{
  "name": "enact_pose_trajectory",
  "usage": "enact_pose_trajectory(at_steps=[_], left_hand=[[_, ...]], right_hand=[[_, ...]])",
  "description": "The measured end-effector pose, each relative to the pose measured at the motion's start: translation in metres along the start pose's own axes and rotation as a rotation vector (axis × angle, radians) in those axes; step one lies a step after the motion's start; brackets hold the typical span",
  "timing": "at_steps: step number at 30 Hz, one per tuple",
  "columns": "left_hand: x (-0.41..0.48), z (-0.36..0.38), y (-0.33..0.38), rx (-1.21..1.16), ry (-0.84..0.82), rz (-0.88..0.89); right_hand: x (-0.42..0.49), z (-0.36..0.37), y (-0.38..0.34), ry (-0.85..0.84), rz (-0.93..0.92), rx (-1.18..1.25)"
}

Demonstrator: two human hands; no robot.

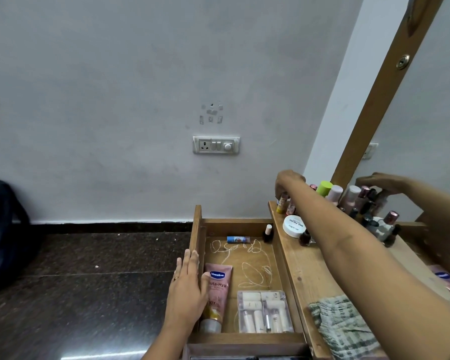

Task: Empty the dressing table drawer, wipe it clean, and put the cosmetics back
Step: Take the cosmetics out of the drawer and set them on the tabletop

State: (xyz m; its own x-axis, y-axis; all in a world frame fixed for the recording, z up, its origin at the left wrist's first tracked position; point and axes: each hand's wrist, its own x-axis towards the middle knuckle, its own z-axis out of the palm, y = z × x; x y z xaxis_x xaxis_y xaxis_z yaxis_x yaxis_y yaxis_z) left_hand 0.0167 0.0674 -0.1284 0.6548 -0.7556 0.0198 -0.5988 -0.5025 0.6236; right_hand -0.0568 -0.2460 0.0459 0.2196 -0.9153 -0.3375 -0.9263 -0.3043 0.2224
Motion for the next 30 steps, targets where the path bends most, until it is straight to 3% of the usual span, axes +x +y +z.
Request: enact_pose_trajectory(at_steps=[9, 17, 19, 21, 25, 30], left_hand=[[-0.001, -0.001, 0.002, 0.006, -0.004, 0.003], [-0.003, -0.003, 0.003, -0.002, 0.002, 0.013], [-0.003, -0.003, 0.003, -0.001, 0.006, 0.017], [-0.003, -0.002, 0.002, 0.003, 0.006, 0.021], [-0.003, -0.002, 0.003, 0.004, 0.008, 0.019], [-0.004, -0.004, 0.005, 0.006, 0.008, 0.015]], right_hand=[[0.003, -0.003, 0.003, -0.023, -0.016, 0.055], [0.001, -0.011, 0.0, 0.296, -0.134, 0.207], [-0.007, -0.01, -0.008, 0.459, -0.218, 0.262], [-0.018, -0.002, -0.021, 0.511, -0.358, 0.33], [-0.028, 0.044, -0.06, 0.266, -0.543, 0.319], [-0.022, 0.118, -0.082, 0.048, -0.52, 0.212]])
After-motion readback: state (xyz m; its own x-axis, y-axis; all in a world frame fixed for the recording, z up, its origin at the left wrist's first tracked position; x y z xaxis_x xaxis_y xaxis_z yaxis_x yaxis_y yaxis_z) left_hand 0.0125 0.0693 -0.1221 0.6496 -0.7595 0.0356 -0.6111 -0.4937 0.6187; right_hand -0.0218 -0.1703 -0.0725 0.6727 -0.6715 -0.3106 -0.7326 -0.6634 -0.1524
